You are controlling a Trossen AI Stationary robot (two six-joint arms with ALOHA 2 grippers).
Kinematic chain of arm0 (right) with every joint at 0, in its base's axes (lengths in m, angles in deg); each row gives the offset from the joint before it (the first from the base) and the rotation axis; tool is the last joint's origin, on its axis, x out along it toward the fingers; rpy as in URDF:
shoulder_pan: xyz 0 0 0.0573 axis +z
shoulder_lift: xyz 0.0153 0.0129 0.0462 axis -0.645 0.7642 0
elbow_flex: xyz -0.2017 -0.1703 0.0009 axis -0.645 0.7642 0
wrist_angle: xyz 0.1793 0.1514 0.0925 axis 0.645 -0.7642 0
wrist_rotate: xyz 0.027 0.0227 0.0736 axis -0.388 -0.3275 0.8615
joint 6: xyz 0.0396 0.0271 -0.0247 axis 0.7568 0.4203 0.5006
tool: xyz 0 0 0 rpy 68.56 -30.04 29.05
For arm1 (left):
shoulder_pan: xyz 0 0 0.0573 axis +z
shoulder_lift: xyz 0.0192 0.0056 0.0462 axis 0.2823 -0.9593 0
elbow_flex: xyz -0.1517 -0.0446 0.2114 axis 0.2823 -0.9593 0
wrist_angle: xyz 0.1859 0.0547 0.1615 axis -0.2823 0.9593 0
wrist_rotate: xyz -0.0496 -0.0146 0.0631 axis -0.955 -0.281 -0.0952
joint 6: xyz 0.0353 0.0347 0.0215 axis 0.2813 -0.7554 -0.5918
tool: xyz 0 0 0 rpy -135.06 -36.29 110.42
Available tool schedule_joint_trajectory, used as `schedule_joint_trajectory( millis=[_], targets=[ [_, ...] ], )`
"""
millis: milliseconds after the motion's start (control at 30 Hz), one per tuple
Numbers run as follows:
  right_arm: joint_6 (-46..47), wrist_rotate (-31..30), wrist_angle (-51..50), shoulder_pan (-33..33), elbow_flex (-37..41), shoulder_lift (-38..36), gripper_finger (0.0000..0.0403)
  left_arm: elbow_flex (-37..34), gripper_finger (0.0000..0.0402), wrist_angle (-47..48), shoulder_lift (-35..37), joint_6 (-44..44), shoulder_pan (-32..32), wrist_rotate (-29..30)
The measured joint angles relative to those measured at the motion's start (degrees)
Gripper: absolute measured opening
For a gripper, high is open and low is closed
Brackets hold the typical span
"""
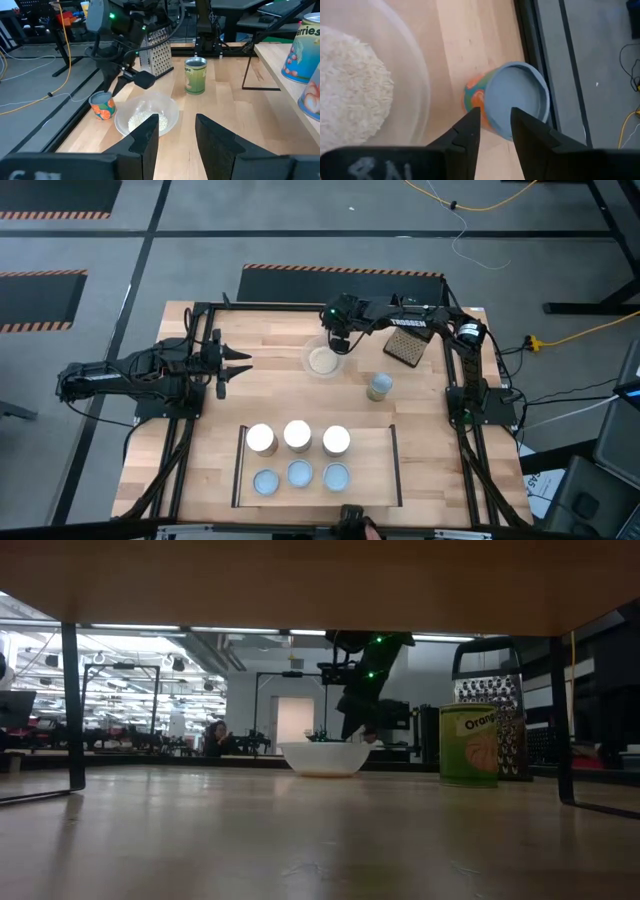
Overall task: Pick and place cans onto a shelf
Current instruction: Put the small canned oranges on the shelf
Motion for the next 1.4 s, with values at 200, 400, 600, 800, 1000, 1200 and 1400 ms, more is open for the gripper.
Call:
schedule_joint_trajectory(
  millis=[200, 400, 600, 800, 1000, 1200, 1400],
  targets=[
    [0.3, 1.0, -0.2, 0.1, 0.0, 0.0, 0.0107, 0.0, 0.0121, 0.0, 0.0, 0.0, 0.0, 0.0],
    [1.8, 1.4, -0.2, 0.1, 1.1, 0.0, 0.0101, 0.0, 0.0121, 0.0, 0.0, 0.0, 0.0, 0.0],
    [4.1, 1.4, 0.7, 0.1, 2.2, 0.0, 0.01, 0.0, 0.0121, 0.0, 0.0, 0.0, 0.0, 0.0],
    [3.6, 1.3, 3.7, -0.3, 2.2, 0.0, 0.01, 0.0, 0.0121, 0.0, 0.0, 0.0, 0.0, 0.0],
    [3.0, 1.3, 3.6, -1.4, 2.2, 0.0, 0.01, 0.0, 0.0121, 0.0, 0.0, 0.0, 0.0, 0.0],
    [3.0, 3.4, 3.5, -1.8, 2.2, 0.0, 0.01, 0.0, 0.0121, 0.0, 0.0, -0.1, 0.0, 0.0],
    [2.8, 4.1, 3.5, -2.2, 2.2, 0.0, 0.01, 0.0, 0.0121, 0.0, 0.0, -0.1, 0.0, 0.0]
  ],
)
